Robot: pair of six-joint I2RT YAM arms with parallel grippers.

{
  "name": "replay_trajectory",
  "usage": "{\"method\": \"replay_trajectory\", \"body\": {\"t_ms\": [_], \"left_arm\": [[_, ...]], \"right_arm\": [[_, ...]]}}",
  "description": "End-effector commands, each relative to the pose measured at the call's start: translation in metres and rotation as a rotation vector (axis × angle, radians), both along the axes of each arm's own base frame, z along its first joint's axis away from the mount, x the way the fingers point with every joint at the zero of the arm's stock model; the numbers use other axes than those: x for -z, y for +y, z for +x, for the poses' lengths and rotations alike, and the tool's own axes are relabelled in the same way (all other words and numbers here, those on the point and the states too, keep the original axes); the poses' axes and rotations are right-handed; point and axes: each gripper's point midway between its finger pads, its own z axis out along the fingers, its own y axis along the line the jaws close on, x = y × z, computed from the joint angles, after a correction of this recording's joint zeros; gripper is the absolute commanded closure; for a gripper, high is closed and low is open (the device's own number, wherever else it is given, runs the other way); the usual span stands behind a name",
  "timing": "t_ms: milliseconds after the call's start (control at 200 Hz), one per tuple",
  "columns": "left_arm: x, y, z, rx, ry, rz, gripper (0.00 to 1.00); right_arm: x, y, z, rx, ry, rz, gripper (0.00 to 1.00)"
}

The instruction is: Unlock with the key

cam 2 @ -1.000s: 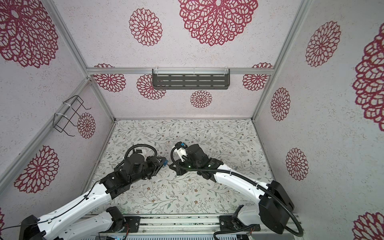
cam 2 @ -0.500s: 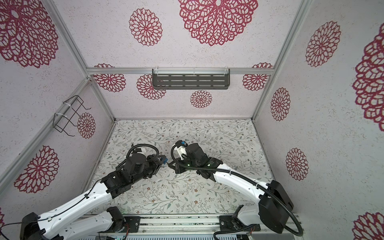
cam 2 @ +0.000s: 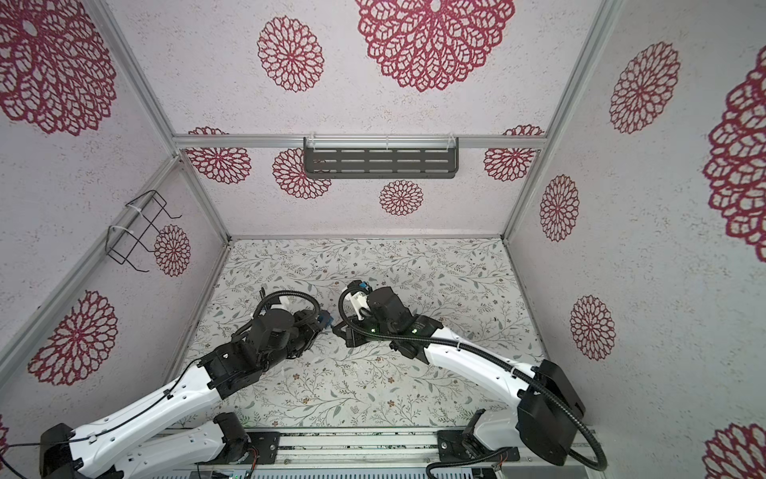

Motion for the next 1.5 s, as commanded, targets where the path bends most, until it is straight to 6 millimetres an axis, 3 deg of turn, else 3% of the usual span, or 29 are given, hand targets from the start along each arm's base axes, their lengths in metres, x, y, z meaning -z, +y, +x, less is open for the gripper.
{"method": "replay_trajectory", "body": {"t_ms": [0, 250, 485, 776, 891, 1141, 1496], "left_arm": [[-0.055, -0.046, -0.025, 0.21, -0.075, -0.182, 1.0], [-0.055, -0.052, -0.028, 0.227, -0.075, -0.116, 1.0], [-0.05, -0.032, -0.013, 0.151, -0.09, -0.053, 1.0], [-0.047, -0.008, 0.003, 0.043, -0.104, -0.011, 1.0], [-0.048, 0.001, 0.007, 0.001, -0.113, 0.01, 1.0], [-0.049, 0.006, 0.011, -0.025, -0.114, 0.007, 1.0], [-0.043, 0.007, 0.011, -0.021, -0.098, -0.005, 1.0]], "right_arm": [[-0.016, 0.001, 0.031, 0.122, -0.041, 0.041, 1.0], [-0.026, -0.002, 0.039, 0.176, -0.047, 0.07, 1.0], [-0.008, -0.008, 0.034, 0.163, -0.05, 0.015, 1.0], [0.0, -0.008, 0.022, 0.118, -0.042, 0.008, 0.83], [-0.005, -0.006, 0.014, 0.089, -0.051, 0.024, 0.77], [-0.015, 0.0, -0.002, 0.038, -0.065, 0.088, 0.75], [-0.034, -0.012, -0.001, 0.076, -0.135, 0.131, 0.72]]}}
